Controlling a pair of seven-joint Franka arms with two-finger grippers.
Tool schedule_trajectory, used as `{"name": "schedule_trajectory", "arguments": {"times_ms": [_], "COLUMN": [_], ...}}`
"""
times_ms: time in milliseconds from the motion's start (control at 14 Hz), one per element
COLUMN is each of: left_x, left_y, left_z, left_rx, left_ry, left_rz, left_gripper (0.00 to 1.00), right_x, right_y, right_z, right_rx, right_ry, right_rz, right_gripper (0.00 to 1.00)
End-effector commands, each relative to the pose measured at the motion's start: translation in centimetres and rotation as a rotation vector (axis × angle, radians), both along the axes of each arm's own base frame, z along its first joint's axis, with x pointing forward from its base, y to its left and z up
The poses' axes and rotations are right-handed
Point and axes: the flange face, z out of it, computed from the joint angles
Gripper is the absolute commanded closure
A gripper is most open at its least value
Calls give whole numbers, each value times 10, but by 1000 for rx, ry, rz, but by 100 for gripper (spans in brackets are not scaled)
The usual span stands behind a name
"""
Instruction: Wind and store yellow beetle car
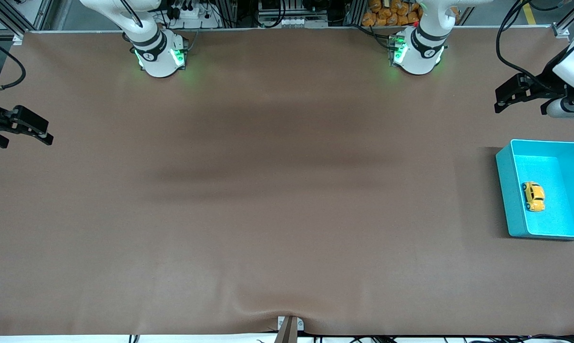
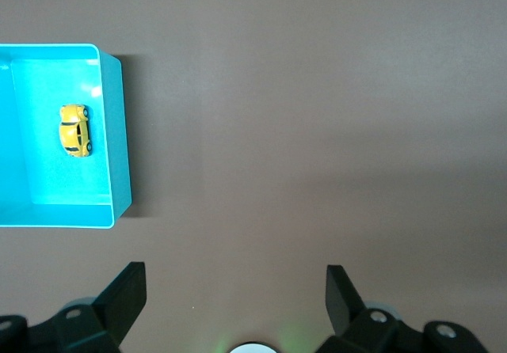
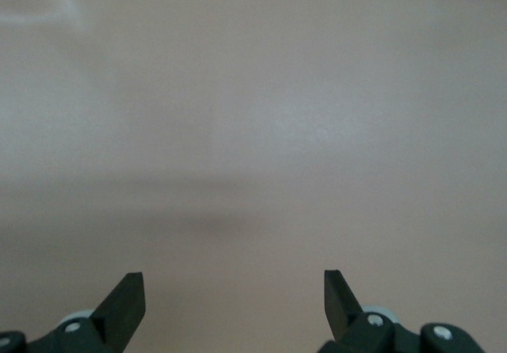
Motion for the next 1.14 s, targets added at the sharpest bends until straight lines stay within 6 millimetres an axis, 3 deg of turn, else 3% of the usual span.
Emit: {"name": "schedule_trajectory", "arguments": {"times_ms": [0, 499, 1069], "left_x": [-2, -1, -1], "left_y": [2, 1, 2], "left_z": [6, 3, 3], "left_rx": [-4, -5, -5], "left_ry": [-12, -8, -8], "left_rz": [-18, 3, 8], "left_gripper": [0, 0, 0], "right_x": [-10, -17, -22], "right_y": [-2, -26, -18], "right_z": [12, 2, -1], "right_rx": [3, 5, 5], "right_ry": [-8, 58, 108], "right_rz": [-20, -65, -48], "right_gripper": [0, 0, 0]}}
